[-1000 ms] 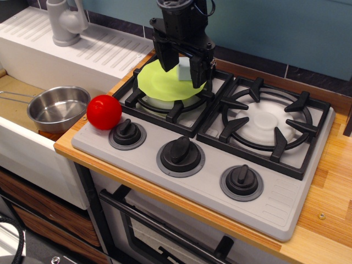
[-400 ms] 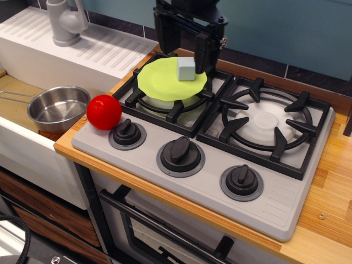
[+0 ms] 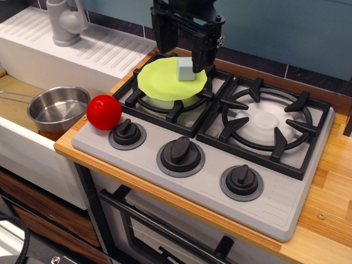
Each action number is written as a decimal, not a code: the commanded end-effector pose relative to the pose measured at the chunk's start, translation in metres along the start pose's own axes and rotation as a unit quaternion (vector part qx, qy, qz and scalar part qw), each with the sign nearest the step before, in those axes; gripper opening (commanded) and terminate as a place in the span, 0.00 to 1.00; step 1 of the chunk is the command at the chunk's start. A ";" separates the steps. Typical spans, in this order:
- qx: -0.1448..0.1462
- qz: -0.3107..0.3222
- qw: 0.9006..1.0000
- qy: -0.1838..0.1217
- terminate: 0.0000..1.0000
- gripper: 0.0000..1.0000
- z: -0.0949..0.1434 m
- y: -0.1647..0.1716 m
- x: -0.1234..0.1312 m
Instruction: Put cube on plate and smalltomato in pot or pan in sink
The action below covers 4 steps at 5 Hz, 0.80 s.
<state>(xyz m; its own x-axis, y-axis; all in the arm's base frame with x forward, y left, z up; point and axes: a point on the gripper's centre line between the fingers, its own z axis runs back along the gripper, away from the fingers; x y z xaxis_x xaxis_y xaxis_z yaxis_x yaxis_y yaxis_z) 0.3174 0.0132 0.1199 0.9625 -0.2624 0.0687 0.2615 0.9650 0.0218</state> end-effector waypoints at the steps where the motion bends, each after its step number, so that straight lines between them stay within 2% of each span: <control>1: 0.027 0.014 0.999 -0.034 0.00 1.00 0.068 0.028 -0.050; 3: 0.028 0.066 0.992 -0.101 0.00 1.00 0.063 0.052 -0.067; 4: 0.020 0.089 0.986 -0.137 0.00 1.00 0.048 0.065 -0.076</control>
<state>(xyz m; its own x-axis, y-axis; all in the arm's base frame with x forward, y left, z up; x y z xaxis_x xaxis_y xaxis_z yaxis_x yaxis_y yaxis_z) 0.2555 0.0991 0.1440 0.9549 -0.0723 0.2879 0.0777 0.9969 -0.0074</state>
